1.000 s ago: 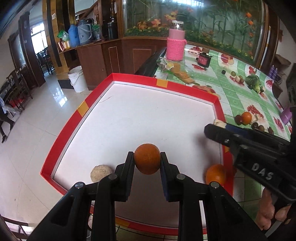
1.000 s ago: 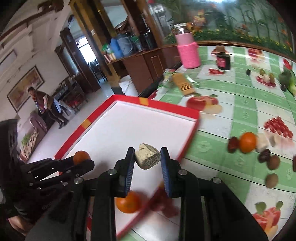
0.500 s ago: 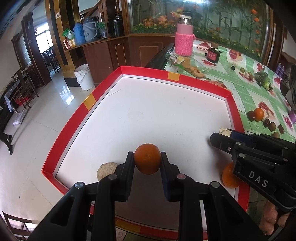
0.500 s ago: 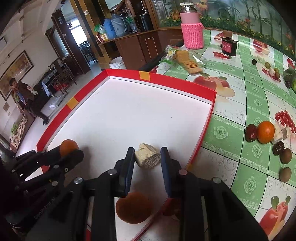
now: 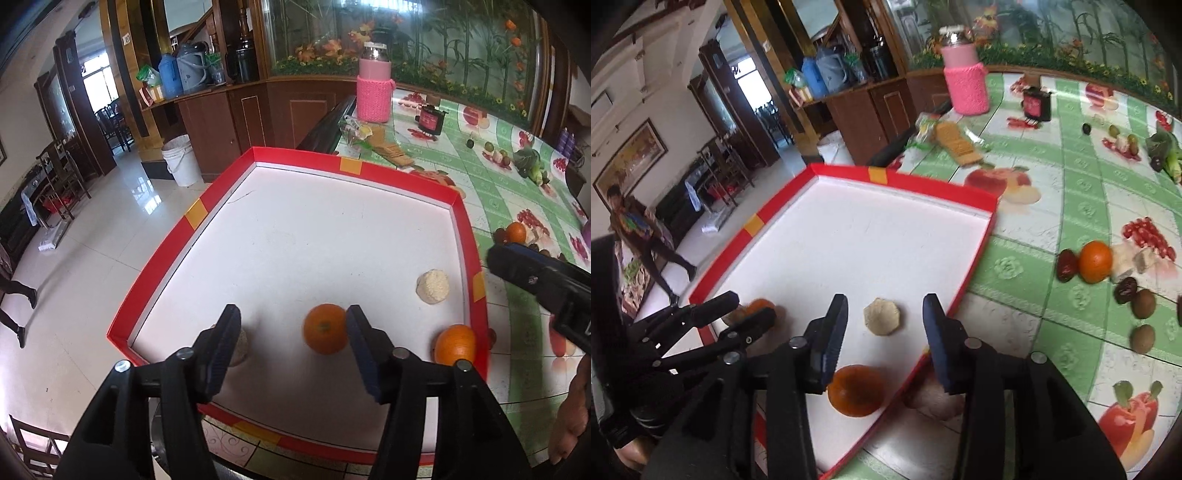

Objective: Organize fruits
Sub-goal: 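Carry the orange and beige cube into the tray and open both grippers, then move both grippers back over the remaining fruits on the table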

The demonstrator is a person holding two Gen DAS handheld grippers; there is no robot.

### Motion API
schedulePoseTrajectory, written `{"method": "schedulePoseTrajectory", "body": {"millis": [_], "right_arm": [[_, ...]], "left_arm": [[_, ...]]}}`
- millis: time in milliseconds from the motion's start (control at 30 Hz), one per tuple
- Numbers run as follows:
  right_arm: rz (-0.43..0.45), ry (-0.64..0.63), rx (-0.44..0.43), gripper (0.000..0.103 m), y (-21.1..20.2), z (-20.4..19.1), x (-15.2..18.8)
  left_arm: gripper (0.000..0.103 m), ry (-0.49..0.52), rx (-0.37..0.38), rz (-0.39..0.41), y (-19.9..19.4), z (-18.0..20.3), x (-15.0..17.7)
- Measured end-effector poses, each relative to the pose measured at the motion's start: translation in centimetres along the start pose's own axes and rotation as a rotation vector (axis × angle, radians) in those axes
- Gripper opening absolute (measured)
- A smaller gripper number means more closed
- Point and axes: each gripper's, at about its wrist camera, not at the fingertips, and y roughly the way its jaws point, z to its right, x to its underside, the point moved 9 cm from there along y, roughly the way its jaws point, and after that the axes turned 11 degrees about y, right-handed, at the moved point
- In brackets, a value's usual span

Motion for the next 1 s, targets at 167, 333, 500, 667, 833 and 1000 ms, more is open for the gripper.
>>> {"method": "schedulePoseTrajectory", "body": {"millis": [167,333,500,667,833,1000], "right_arm": [[0.068,0.03,0.023,0.046,-3.5,3.0,-0.8],[0.121,0.108,0.076,0.046,-7.4,8.6,-0.5],[0.16,0.182,0.148,0.046,-11.1,14.5,0.6],[0.149,0.231,0.203,0.046,-12.5,18.6,2.0],[0.127,0.246,0.224,0.046,-13.4,20.7,3.4],[0.12,0.239,0.189,0.046,-13.1,20.4,3.5]], "left_arm": [[0.065,0.015,0.033,0.011,-0.6,1.7,-0.2],[0.065,0.072,0.082,0.011,-1.1,5.1,-0.3],[0.065,0.117,0.107,0.018,-1.9,8.1,-0.7],[0.065,0.166,0.129,0.025,-2.8,10.7,-0.8],[0.065,0.209,0.143,0.013,-2.9,13.0,-0.8],[0.065,0.233,0.145,0.003,-2.8,13.8,-0.7]]}}
